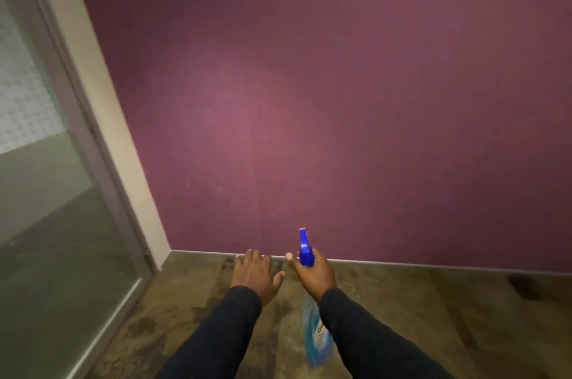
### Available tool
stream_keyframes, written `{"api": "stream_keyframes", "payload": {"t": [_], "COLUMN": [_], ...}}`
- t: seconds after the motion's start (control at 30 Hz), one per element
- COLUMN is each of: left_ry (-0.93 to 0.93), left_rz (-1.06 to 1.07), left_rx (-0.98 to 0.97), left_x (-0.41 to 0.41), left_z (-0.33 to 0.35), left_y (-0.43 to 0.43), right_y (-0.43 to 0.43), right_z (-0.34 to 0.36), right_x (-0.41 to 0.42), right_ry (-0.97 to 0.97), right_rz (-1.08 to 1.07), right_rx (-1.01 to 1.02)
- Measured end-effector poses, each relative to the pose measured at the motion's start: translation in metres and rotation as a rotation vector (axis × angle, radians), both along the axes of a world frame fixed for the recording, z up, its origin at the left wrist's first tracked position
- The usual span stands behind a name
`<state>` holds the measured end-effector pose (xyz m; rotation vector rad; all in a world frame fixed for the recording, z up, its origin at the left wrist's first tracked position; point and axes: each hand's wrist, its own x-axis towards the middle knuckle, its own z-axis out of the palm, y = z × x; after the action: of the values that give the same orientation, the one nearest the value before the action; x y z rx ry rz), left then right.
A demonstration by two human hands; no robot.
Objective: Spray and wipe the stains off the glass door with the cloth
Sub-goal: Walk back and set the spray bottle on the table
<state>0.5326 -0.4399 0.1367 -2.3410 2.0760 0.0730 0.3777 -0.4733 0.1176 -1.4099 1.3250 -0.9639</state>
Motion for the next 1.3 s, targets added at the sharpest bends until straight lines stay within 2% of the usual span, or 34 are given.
{"api": "stream_keyframes", "payload": {"t": [0.23, 0.57, 0.87, 1.3], "left_ry": [-0.025, -0.029, -0.017, 0.001], "left_rz": [-0.229, -0.542, -0.860, -1.208], "left_rx": [0.055, 0.148, 0.192, 0.239], "left_x": [-0.085, -0.153, -0.258, -0.443], "left_z": [-0.024, -0.059, -0.073, -0.076], "left_y": [0.018, 0.065, 0.137, 0.287], "right_y": [0.056, 0.163, 0.283, 0.491], "right_z": [-0.026, -0.048, -0.030, -0.028], "right_x": [-0.084, -0.151, -0.240, -0.378], "right_ry": [0.017, 0.158, 0.352, 0.339], "right_rz": [-0.190, -0.473, -0.810, -1.110], "right_rx": [0.064, 0.154, 0.210, 0.260]}}
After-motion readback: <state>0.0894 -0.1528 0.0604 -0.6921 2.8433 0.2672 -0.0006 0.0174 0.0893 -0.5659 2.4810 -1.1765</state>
